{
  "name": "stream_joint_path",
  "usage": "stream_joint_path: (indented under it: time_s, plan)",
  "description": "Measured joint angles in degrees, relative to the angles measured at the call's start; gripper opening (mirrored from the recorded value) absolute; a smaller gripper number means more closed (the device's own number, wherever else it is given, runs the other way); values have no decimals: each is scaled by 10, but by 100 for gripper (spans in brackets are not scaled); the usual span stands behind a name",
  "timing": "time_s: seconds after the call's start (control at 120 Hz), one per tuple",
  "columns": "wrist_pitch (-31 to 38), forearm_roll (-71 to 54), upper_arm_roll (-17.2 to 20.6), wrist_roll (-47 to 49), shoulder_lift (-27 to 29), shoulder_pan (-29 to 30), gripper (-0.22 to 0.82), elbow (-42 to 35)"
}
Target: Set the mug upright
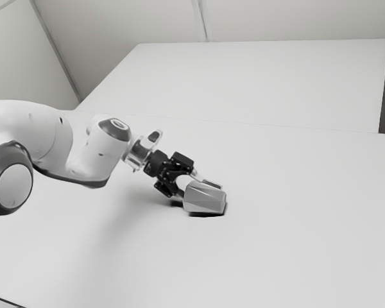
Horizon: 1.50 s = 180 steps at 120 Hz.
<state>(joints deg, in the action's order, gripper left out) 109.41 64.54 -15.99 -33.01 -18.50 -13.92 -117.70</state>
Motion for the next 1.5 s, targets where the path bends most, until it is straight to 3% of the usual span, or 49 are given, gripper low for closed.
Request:
stream_joint_path:
  time_s: [0.5, 0.6, 0.825, 1.158, 1.5]
  plan:
    - [14, 14, 0, -1, 1, -11, 3, -5]
    - [15, 16, 0, 0, 2, -13, -4, -5]
    - [16, 30, 1, 2, 11, -19, -13, -4]
    - [29, 25, 0, 8, 43, -26, -16, -7]
    - [141, -258, -3, 156, 113, -57, -17, -10]
